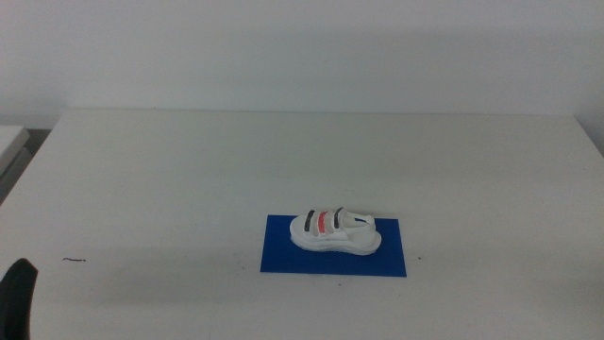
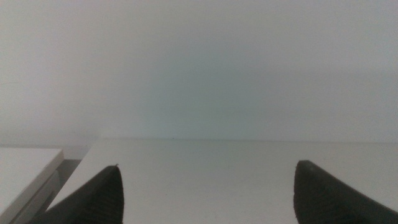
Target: Use one arm to grab the shoe from the table and place it on the mat.
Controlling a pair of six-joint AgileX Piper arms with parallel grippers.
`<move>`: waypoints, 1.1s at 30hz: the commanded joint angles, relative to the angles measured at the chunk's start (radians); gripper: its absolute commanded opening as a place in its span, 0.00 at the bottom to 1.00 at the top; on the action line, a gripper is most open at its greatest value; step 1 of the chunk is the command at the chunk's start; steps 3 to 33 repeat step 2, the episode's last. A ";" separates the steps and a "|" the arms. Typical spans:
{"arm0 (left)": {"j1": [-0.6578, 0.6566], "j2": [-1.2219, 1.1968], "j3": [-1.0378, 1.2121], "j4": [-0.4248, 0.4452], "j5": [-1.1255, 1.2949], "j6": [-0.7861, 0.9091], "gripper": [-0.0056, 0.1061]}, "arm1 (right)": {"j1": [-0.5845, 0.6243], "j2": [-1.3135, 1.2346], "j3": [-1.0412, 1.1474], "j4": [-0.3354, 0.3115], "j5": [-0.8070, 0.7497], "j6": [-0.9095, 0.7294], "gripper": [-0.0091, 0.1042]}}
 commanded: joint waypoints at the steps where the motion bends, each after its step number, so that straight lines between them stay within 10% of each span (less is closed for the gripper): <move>1: 0.002 -0.004 0.001 0.003 -0.018 -0.009 0.89 | 0.000 -0.005 0.002 -0.010 -0.008 -0.005 0.78; 33: 0.002 -0.004 0.001 0.003 -0.018 -0.009 0.89 | 0.000 -0.005 0.002 -0.010 -0.008 -0.005 0.78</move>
